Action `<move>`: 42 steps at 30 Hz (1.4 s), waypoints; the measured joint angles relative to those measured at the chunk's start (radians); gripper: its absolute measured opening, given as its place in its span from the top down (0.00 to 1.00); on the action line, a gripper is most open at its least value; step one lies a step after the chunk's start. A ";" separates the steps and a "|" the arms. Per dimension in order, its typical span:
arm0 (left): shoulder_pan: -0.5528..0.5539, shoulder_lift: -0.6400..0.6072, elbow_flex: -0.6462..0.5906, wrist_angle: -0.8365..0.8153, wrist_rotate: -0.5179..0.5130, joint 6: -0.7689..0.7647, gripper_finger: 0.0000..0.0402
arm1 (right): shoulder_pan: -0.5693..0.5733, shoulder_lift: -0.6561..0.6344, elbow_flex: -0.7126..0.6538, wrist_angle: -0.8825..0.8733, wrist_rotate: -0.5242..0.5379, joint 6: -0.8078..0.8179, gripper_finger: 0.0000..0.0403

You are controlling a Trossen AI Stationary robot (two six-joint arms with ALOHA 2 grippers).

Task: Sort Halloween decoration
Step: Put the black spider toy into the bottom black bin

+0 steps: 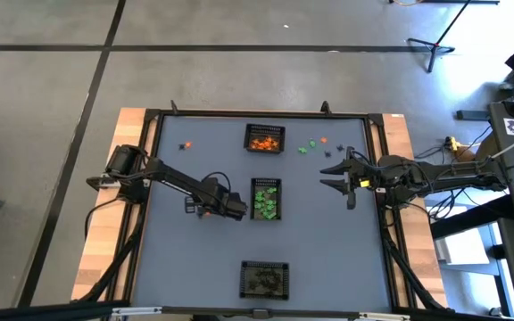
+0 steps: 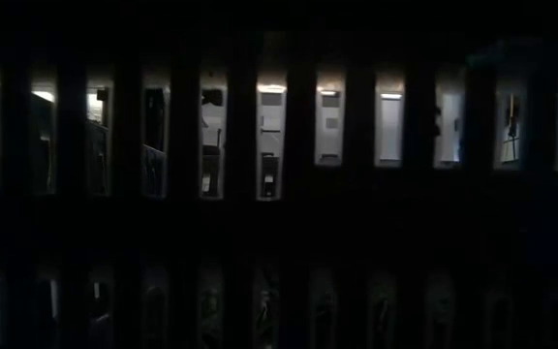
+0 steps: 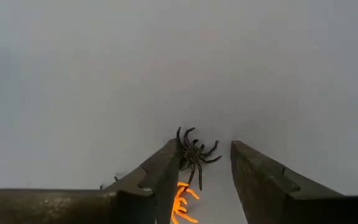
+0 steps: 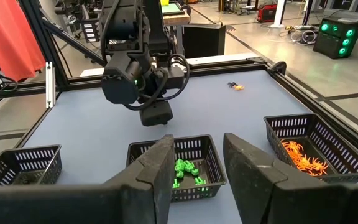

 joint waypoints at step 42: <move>-0.016 -0.065 -0.006 0.053 0.051 0.023 1.00 | 0.000 0.000 0.000 0.001 0.000 0.000 0.66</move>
